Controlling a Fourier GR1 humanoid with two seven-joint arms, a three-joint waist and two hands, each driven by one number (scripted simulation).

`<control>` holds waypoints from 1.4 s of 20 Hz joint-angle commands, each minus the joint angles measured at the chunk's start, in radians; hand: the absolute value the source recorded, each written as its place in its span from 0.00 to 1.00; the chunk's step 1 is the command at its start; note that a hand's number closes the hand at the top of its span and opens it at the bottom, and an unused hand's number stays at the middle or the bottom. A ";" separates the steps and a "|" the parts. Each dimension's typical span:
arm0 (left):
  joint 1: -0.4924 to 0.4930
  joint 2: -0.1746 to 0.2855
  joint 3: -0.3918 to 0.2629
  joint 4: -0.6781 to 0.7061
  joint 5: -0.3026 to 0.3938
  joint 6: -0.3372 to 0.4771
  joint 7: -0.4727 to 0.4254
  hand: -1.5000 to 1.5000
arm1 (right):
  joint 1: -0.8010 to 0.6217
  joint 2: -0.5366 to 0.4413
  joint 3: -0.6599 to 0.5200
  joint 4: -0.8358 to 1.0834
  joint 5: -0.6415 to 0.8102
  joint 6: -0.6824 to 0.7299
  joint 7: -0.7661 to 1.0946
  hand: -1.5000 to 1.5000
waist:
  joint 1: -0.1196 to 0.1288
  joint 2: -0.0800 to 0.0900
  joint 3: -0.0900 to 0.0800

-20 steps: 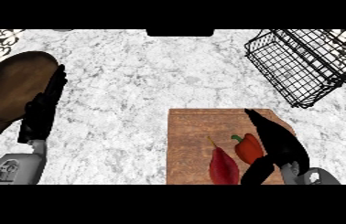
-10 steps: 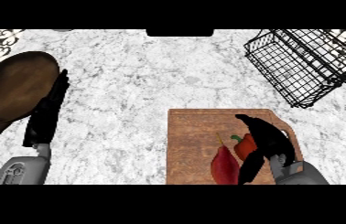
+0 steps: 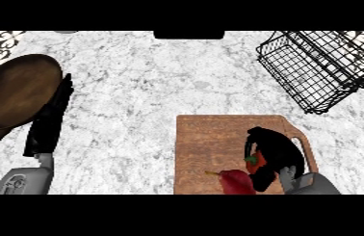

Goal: Pick the bell pepper from the cutting board and place it in the tiered basket

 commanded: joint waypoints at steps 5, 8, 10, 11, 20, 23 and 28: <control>-0.048 -0.025 -0.013 0.018 -0.011 -0.009 -0.004 0.50 | -0.222 0.212 -0.180 0.201 0.031 -0.135 0.211 1.00 | 0.045 0.024 0.007; -0.048 -0.024 -0.025 -0.002 -0.023 -0.005 -0.005 0.50 | -0.290 0.183 -0.312 0.270 0.118 -0.270 0.296 1.00 | 0.084 0.044 0.005; -0.057 -0.030 -0.036 -0.003 -0.024 -0.011 -0.009 0.50 | -0.351 0.173 -0.372 0.313 0.164 -0.329 0.334 1.00 | 0.099 0.053 0.003; -0.075 -0.029 -0.044 -0.004 -0.020 -0.024 -0.004 0.50 | -0.384 0.182 -0.384 0.344 0.191 -0.356 0.354 1.00 | 0.108 0.058 0.003; -0.117 -0.026 -0.063 0.002 -0.033 -0.040 0.006 0.50 | -0.695 0.089 -0.505 0.494 0.569 -0.600 0.410 1.00 | 0.149 0.052 0.000; -0.111 -0.025 -0.063 0.008 -0.023 -0.052 0.015 0.50 | -0.782 0.058 -0.524 0.556 0.702 -0.634 0.429 1.00 | 0.165 0.053 0.000; -0.130 -0.032 -0.063 0.018 -0.019 -0.057 0.018 0.50 | -0.950 0.036 -0.549 0.681 0.894 -0.612 0.495 1.00 | 0.164 0.049 -0.001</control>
